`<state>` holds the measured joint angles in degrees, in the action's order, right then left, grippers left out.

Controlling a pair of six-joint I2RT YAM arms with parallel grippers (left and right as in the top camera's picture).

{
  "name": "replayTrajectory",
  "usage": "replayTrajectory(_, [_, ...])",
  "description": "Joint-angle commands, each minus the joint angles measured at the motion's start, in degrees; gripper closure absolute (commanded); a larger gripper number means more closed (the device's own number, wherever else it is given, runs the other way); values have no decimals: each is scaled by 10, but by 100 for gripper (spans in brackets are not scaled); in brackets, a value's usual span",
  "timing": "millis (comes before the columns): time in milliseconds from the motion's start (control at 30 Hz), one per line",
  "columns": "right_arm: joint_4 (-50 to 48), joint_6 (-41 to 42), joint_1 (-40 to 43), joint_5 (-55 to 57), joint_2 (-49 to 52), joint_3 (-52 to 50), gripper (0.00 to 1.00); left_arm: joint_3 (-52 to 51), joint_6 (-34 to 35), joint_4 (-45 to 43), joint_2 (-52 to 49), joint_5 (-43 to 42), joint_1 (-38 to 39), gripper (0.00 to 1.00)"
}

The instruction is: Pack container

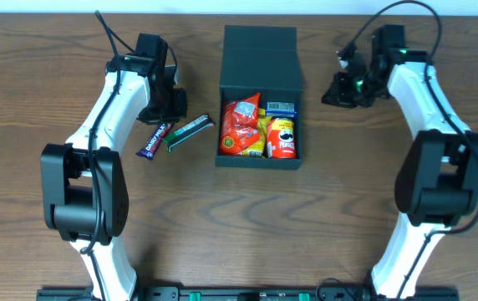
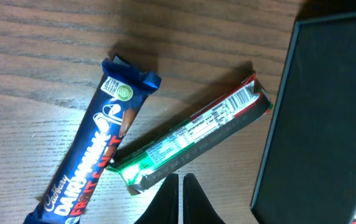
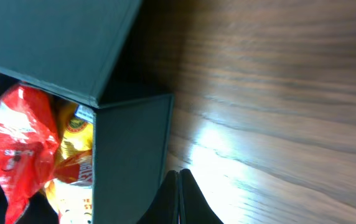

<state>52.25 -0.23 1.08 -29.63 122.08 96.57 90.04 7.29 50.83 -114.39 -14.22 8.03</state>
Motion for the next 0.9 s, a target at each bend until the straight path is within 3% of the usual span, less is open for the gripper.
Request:
replayTrajectory(0, [2, 10, -28, -5, 14, 0, 99, 1, 4, -3, 4, -6, -3, 94])
replayTrajectory(300, [-4, 32, -82, 28, 18, 0, 99, 1, 4, -8, 4, -3, -24, 94])
replayTrajectory(867, [-24, 32, -102, 26, 18, 0, 99, 1, 4, -8, 4, -2, -34, 94])
